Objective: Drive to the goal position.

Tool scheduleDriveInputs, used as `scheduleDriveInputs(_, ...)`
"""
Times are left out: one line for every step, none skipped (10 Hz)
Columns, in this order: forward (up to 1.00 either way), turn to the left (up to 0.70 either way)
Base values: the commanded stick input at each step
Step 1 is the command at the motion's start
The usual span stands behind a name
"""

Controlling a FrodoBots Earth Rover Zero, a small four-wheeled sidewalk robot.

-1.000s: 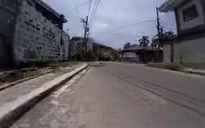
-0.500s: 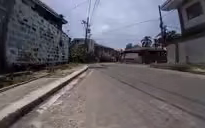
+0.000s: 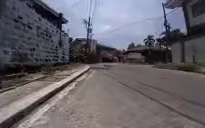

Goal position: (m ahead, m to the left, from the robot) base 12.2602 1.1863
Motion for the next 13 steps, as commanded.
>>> scheduleDriveInputs(1.0,0.0)
scheduleDriveInputs(1.0,0.0)
scheduleDriveInputs(1.0,0.0)
scheduleDriveInputs(1.0,-0.03)
scheduleDriveInputs(1.0,-0.18)
scheduleDriveInputs(1.0,-0.39)
scheduleDriveInputs(1.0,-0.39)
scheduleDriveInputs(1.0,-0.35)
scheduleDriveInputs(1.0,-0.04)
scheduleDriveInputs(1.0,0.0)
scheduleDriveInputs(1.0,0.0)
scheduleDriveInputs(1.0,0.0)
scheduleDriveInputs(1.0,0.0)
